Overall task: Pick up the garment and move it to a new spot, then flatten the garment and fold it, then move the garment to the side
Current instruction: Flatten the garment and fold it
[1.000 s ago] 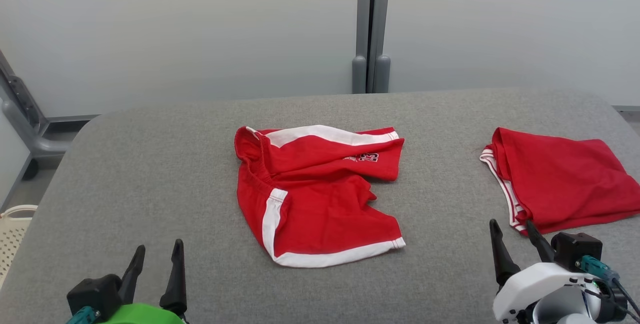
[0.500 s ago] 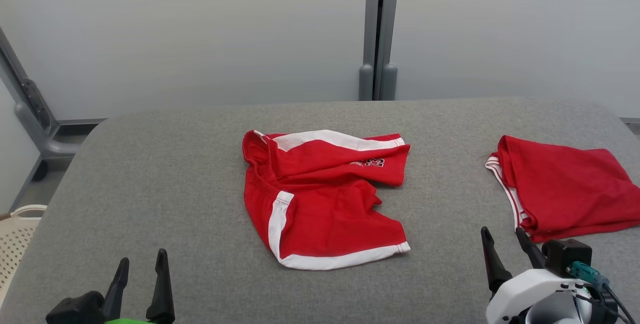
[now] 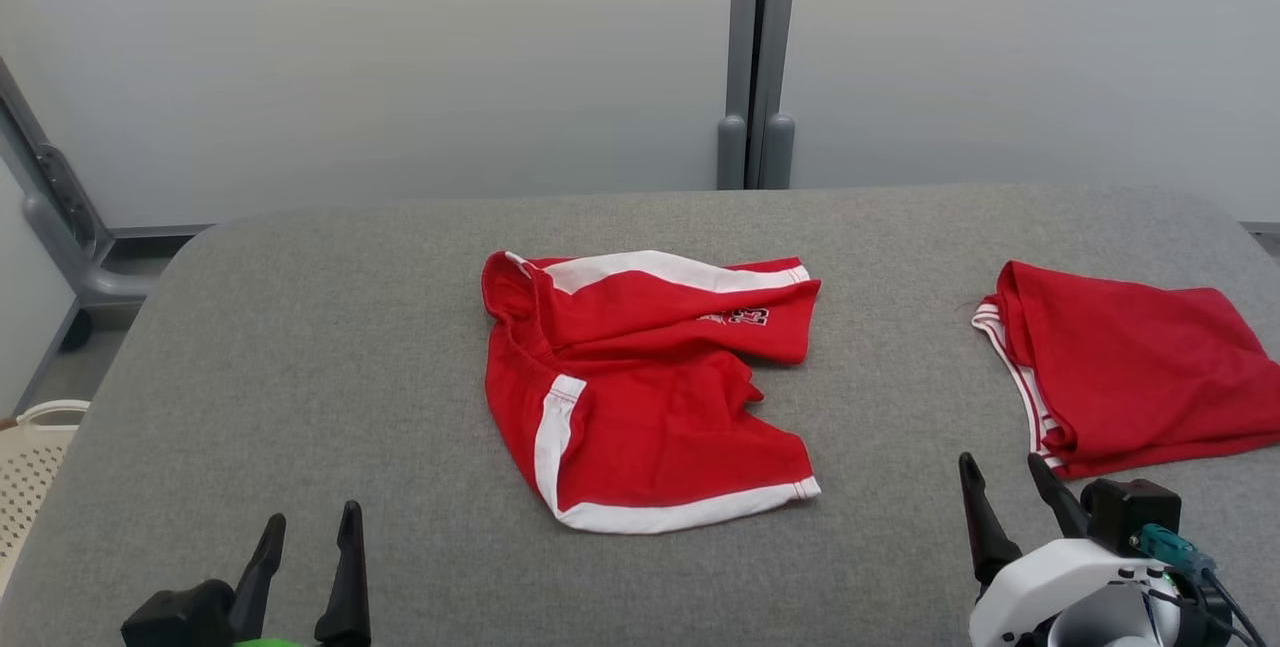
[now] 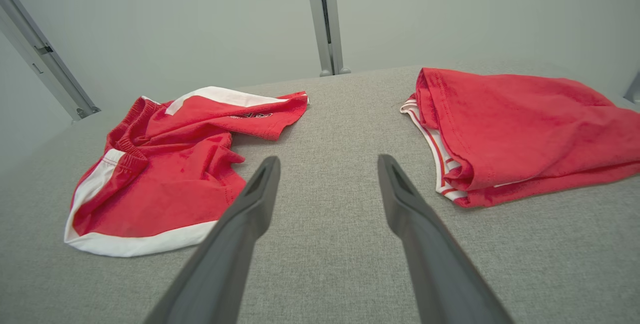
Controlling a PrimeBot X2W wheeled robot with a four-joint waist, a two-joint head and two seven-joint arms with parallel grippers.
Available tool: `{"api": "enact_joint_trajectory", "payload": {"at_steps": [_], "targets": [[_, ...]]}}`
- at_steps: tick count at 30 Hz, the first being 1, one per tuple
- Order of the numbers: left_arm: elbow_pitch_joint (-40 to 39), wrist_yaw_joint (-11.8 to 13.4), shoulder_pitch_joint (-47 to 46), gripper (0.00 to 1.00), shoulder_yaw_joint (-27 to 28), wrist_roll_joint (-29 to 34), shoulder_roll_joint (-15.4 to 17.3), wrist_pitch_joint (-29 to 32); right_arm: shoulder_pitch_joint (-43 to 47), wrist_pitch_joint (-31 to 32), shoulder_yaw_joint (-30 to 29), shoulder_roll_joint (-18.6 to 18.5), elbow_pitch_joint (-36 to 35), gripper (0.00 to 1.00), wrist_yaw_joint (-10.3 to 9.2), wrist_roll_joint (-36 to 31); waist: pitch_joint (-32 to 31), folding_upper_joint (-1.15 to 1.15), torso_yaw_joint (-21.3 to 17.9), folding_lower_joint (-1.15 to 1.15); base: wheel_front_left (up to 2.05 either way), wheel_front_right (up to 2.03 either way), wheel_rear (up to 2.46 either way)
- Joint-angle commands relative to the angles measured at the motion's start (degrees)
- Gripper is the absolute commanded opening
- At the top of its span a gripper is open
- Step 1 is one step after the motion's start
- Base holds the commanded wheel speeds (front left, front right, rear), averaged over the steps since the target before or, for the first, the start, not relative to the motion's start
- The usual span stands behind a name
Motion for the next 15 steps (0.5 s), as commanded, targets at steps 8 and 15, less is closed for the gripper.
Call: {"api": "enact_joint_trajectory", "payload": {"at_steps": [8,15], "targets": [[0.3,0.0,-1.8,1.0,-0.4,0.0,-0.3,0.4,-0.1,0.1,0.3,-0.2,0.7,1.0,-0.07,-0.5,0.4,0.0,0.2,0.0,0.0,0.0,0.0],[1.3,-1.6,-6.5,1.0,-3.3,1.1,1.0,6.2,-1.7,2.5,0.8,-0.2,1.0,1.0,-0.07,-0.8,0.9,0.0,0.7,0.0,0.0,0.0,0.0]]}}
